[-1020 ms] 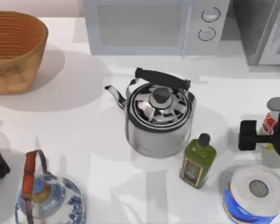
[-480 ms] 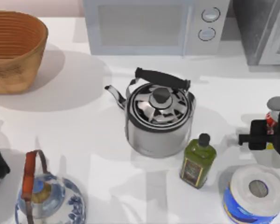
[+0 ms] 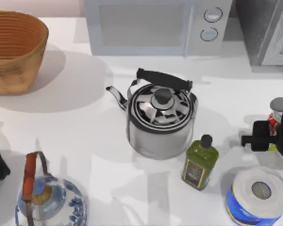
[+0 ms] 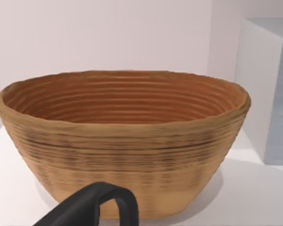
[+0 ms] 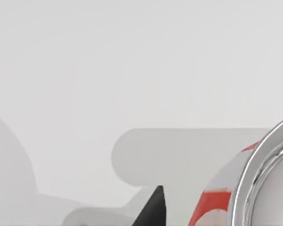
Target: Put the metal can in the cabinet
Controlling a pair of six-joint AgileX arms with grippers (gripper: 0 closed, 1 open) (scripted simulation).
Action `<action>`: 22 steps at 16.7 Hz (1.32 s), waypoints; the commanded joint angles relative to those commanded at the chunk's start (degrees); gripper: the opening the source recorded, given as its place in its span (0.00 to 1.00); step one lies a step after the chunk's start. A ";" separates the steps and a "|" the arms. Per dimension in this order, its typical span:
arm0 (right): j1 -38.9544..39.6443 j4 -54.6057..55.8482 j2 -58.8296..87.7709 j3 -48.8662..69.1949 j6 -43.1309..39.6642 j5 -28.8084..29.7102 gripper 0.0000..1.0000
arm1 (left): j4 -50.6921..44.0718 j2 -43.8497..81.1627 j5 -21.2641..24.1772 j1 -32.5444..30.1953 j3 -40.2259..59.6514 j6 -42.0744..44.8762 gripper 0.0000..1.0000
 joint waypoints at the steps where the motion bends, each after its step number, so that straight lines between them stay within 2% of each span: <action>1: 0.00 0.00 0.00 0.00 0.00 0.00 0.00 | 0.00 0.00 0.00 0.00 0.00 0.00 1.00; 8: 0.00 -3.89 -2.34 1.85 0.07 0.00 0.00 | 0.00 0.00 0.00 0.00 0.00 0.00 1.00; 18: -0.01 -40.77 -22.86 16.30 -0.19 -0.30 0.00 | 0.00 0.00 0.00 0.00 0.00 0.00 1.00; 22: -0.13 -48.57 -28.63 19.84 -0.32 -0.46 0.00 | 0.00 0.00 0.00 0.00 0.00 0.00 1.00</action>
